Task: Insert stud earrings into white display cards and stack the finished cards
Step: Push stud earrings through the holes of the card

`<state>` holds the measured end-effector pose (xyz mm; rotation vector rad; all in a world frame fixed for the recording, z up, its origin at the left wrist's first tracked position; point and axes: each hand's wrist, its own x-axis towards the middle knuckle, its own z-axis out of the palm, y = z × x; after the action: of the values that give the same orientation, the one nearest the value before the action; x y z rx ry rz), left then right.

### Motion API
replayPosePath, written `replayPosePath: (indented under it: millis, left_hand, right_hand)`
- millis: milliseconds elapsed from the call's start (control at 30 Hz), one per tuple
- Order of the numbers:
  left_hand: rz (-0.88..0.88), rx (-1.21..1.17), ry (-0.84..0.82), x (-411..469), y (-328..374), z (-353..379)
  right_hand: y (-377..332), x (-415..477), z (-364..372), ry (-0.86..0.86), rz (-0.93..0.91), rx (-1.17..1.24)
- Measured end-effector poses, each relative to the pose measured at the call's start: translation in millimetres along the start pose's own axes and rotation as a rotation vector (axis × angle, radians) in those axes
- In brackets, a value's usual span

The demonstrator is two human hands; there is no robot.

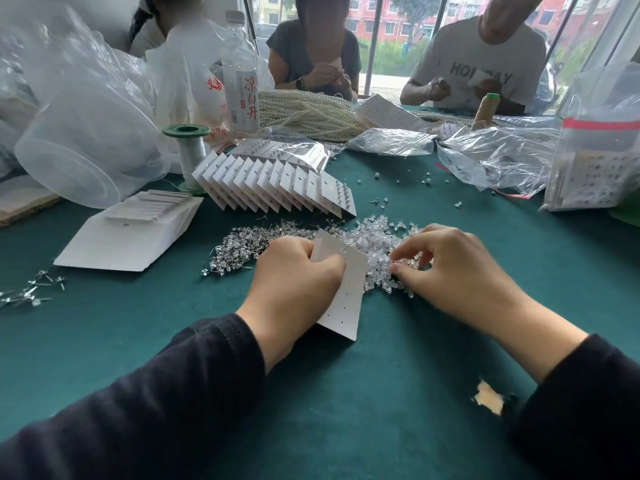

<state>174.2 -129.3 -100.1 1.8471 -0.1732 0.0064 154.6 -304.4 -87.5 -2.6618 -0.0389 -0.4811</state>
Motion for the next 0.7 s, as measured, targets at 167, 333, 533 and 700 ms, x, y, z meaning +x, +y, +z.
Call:
replayPosePath:
  millis: [167, 333, 533, 700]
  left_hand:
    - [0.015, 0.017, -0.011, -0.9, 1.4, 0.2]
    - [0.022, 0.017, -0.024, -0.7, 1.3, -0.1]
    - [0.003, 0.008, -0.025, -1.0, 1.2, -0.3]
    - [-0.016, -0.030, -0.050, -0.5, 1.7, -0.8]
  right_hand:
    - [-5.2, 0.8, 8.3, 0.060, -0.025, 0.009]
    - [-5.9, 0.7, 7.6, 0.117, 0.017, 0.080]
    - [-10.7, -1.9, 4.4, 0.085, 0.036, 0.110]
    - [-16.1, -2.3, -1.1, 0.134, 0.077, 0.194]
